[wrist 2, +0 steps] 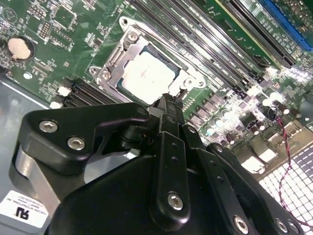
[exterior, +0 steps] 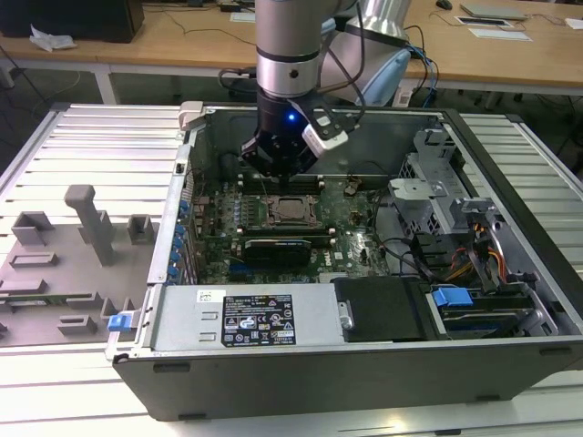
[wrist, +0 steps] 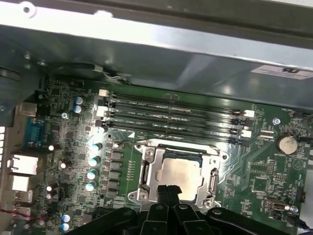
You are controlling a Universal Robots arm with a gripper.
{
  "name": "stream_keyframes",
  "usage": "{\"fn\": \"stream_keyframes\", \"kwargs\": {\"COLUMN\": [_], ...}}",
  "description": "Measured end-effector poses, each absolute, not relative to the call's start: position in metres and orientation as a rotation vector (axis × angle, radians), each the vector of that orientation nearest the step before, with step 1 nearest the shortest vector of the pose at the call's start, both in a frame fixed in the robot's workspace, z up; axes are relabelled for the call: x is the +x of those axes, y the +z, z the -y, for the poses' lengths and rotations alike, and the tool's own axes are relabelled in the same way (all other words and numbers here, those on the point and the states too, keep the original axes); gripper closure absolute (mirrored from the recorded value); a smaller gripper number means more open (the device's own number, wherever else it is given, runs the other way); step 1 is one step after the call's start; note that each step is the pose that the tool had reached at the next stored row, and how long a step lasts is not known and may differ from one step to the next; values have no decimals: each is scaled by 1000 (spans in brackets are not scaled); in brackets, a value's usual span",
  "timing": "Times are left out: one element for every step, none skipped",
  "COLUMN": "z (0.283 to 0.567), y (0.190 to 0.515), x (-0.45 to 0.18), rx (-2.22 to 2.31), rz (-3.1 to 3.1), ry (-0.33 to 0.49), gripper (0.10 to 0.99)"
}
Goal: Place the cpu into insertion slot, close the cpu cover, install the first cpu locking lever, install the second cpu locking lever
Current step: 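Install the first cpu locking lever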
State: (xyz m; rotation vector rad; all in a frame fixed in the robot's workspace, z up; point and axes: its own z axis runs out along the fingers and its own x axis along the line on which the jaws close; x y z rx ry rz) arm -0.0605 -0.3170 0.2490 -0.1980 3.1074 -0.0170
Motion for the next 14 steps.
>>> {"fn": "stream_keyframes", "kwargs": {"z": [317,317,317,317,317,317,317,317,317,317,317,317,317,317], "y": [249,249,249,249,249,249,249,249,249,250,251,252,253,254], "x": [-62,-63,-65,-67,-70,-73,-78,-81,-81,-81,-81,-81,-81,-81], "rx": [-198,-198,-198,-198,-198,-198,-198,-198,-198,-198,-198,-198,-198,-198], "rz": [-3107,-3107,-3107,-3107,-3107,-3107,-3107,-3107,-3107,-3107,-3107,-3107,-3107,-3107], "ry": [-17,-17,-17,-17,-17,-17,-17,-17,-17,-17,-17,-17,-17,-17], "gripper": [980,980,980,980,980,980,980,980,980,980,980,980,980,980]}}
